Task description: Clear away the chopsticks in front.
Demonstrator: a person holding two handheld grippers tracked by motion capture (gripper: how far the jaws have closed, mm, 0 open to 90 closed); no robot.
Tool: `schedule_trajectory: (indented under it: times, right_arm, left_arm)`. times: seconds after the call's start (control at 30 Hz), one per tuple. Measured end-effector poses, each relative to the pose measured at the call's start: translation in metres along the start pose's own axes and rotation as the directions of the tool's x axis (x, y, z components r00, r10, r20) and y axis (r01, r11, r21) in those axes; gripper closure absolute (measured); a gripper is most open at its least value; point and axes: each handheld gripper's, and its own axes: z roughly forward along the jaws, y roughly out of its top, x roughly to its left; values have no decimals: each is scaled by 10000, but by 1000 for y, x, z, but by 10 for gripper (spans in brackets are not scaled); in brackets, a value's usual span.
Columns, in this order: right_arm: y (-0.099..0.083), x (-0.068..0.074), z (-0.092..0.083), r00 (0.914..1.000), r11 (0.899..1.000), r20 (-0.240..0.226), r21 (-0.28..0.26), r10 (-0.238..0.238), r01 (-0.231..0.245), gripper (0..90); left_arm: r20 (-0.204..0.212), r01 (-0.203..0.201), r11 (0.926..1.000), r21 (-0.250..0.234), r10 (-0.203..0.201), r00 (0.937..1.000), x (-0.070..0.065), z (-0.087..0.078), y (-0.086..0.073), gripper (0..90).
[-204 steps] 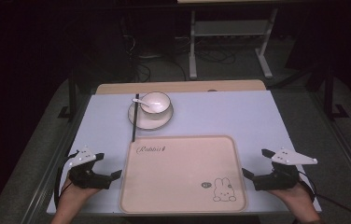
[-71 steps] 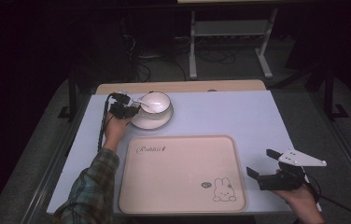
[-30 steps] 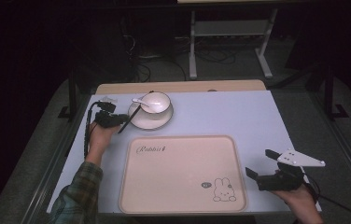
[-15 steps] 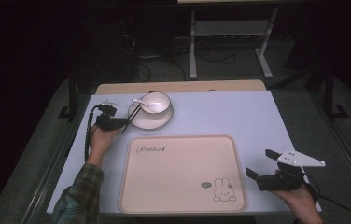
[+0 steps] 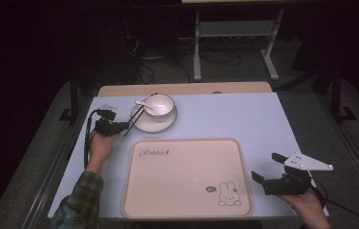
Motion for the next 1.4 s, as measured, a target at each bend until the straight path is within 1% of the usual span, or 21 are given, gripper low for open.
schedule_trajectory:
  times: [0.03, 0.07, 0.1, 0.17, 0.2, 0.23, 0.27, 0.3, 0.33, 0.4, 0.43, 0.47, 0.53, 0.6, 0.7, 0.83, 0.97, 1.1, 1.23, 1.37, 1.4]
  right_arm:
    - [0, 0, 0, 10000, 10000, 0, 0, 0, 0, 0]
    - [0, 0, 0, 10000, 10000, -5, 4, -10, 10, 0]
    - [0, 0, 0, 10000, 10000, -5, 4, -10, 10, 0]
    - [0, 0, 0, 10000, 10000, -2, 11, -19, 19, 0]
    - [0, 0, 0, 10000, 10000, -11, 12, -29, 29, 0]
    - [0, 0, 0, 10000, 10000, -11, 12, -29, 29, 0]
    - [0, 0, 0, 10000, 10000, -16, 14, -18, 18, 0]
    - [0, 0, 0, 10000, 10000, -16, 14, -18, 18, 0]
    - [0, 0, 0, 10000, 10000, -23, 8, -24, 24, 0]
    - [0, 1, 0, 10000, 10000, -30, -7, 4, -4, 0]
    - [0, 1, 0, 10000, 10000, -38, 3, 4, -4, 0]
    - [0, 1, 0, 10000, 10000, -38, 3, 4, -4, 0]
    - [0, 1, 0, 10000, 10000, -44, 2, 2, -2, 0]
    - [0, 1, 0, 10000, 10000, -56, -10, 15, -15, 0]
    - [0, 1, -1, 10000, 10000, -63, -15, 26, -26, 0]
    - [0, 0, 0, 10000, 10000, -80, -13, 12, -12, 0]
    - [-1, 1, 0, 10000, 10000, -84, -12, 23, -23, 0]
    - [0, 0, 0, 9999, 10000, -91, -47, 56, -56, 0]
    - [0, 0, 1, 9999, 9999, -96, -78, 67, -68, 0]
    - [0, 2, 2, 9999, 10000, -114, -83, 41, -42, 0]
    - [1, 2, 2, 9999, 10000, -119, -89, 22, -23, 0]
  left_arm:
    - [0, 0, 10000, 0, 0, 10000, 0, 0, 0, 854]
    - [36, 19, 10000, -81, -19, 10000, 0, -6, -2, 854]
    - [36, 19, 10000, -81, -19, 10000, 0, -6, -2, 854]
    - [52, -16, 9998, -179, 17, 10000, 1, -13, -5, 855]
    - [-12, -39, 9998, -204, 39, 10000, 2, -20, -7, 856]
    - [-12, -39, 9998, -204, 39, 10000, 2, -20, -7, 856]
    - [-44, 7, 9996, -273, -9, 10000, 5, -28, -11, 856]
    - [-44, 7, 9996, -273, -9, 10000, 5, -28, -11, 856]
    - [-16, 25, 9996, -286, -26, 10000, 6, -32, -13, 856]
    - [4, 19, 9997, -262, -19, 10000, 8, -38, -18, 856]
    - [36, 15, 9996, -271, -14, 10000, 10, -45, -24, 856]
    - [36, 15, 9996, -271, -14, 10000, 10, -45, -24, 856]
    - [14, -19, 9997, -248, 20, 10000, 11, -52, -28, 856]
    - [76, -12, 9997, -224, 14, 10000, 12, -60, -34, 856]
    - [133, -171, 9998, -78, 172, 9998, 10, -70, -42, 856]
    - [227, -192, 9998, 35, 191, 9996, 7, -81, -53, 856]
    - [310, -357, 9991, 211, 351, 9989, -2, -90, -65, 856]
    - [494, -495, 9987, 156, 487, 9976, -12, -98, -72, 856]
    - [641, -606, 9980, 181, 593, 9962, -23, -102, -79, 856]
    - [877, -802, 9966, 167, 784, 9931, -36, -105, -83, 856]
    - [921, -911, 9957, 180, 891, 9918, -43, -106, -83, 856]
